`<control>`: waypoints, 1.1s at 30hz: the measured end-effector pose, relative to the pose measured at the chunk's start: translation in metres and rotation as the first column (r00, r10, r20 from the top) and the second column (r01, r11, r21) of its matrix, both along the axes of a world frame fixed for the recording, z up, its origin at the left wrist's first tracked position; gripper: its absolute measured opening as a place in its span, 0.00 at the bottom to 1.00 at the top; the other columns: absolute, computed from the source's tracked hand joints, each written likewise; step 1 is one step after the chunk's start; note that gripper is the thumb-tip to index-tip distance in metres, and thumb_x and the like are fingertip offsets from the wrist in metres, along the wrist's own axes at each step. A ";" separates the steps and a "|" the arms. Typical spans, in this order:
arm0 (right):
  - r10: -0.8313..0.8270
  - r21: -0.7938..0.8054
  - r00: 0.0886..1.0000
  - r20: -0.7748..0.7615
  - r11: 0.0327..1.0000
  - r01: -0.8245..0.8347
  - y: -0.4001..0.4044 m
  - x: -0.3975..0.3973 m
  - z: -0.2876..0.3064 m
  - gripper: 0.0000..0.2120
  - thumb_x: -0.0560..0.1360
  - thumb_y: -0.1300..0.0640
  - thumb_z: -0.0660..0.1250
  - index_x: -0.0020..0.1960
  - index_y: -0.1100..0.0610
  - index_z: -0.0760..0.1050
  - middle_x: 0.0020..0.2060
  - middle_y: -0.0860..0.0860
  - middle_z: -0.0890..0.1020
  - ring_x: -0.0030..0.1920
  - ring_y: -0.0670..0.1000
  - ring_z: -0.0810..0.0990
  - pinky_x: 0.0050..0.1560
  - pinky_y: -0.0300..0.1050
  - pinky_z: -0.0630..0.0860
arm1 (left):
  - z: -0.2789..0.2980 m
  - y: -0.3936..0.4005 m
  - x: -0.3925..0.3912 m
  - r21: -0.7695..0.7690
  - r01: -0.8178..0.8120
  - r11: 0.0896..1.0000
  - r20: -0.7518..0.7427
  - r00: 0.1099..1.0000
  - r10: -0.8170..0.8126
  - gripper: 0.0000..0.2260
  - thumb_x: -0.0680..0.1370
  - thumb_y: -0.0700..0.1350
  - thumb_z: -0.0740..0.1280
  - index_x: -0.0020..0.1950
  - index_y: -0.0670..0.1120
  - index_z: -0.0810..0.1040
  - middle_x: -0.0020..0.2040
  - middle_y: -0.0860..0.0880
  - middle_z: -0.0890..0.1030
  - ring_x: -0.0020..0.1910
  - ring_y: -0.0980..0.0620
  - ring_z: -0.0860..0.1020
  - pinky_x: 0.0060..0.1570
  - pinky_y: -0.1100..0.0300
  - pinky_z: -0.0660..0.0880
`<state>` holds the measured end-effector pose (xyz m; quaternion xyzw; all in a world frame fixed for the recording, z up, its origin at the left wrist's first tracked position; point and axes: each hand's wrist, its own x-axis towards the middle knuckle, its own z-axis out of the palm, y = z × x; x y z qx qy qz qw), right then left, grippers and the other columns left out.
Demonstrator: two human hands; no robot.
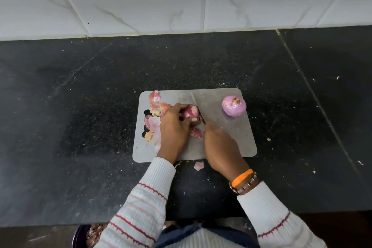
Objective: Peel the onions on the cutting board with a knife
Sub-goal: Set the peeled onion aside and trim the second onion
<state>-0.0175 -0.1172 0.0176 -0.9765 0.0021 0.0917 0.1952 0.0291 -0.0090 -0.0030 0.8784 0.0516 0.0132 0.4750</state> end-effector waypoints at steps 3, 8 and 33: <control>-0.004 0.018 1.000 0.030 1.000 0.003 -0.002 -0.001 -0.001 0.13 0.79 0.62 0.52 0.63 0.58 0.63 0.53 0.55 0.78 0.51 0.56 0.78 0.40 0.43 0.65 | 0.003 0.001 0.005 0.132 0.096 0.987 -0.025 0.995 -0.094 0.20 0.73 0.38 0.70 0.64 0.46 0.74 0.57 0.46 0.79 0.54 0.49 0.77 0.55 0.64 0.70; 0.002 0.054 1.000 -0.012 0.999 -0.002 0.000 0.006 0.001 0.13 0.79 0.62 0.53 0.63 0.60 0.64 0.52 0.57 0.79 0.51 0.57 0.79 0.41 0.44 0.67 | 0.006 -0.004 0.006 0.221 0.118 0.968 0.043 0.991 -0.130 0.19 0.74 0.33 0.65 0.64 0.46 0.75 0.60 0.46 0.77 0.55 0.51 0.75 0.48 0.79 0.59; -0.042 -0.005 0.999 0.014 0.999 0.042 0.012 0.019 -0.005 0.12 0.80 0.61 0.50 0.62 0.59 0.64 0.52 0.57 0.79 0.52 0.59 0.78 0.40 0.47 0.64 | 0.004 -0.006 -0.001 0.145 0.025 0.989 0.116 0.992 -0.042 0.18 0.71 0.31 0.67 0.59 0.43 0.79 0.55 0.44 0.81 0.54 0.48 0.77 0.50 0.74 0.62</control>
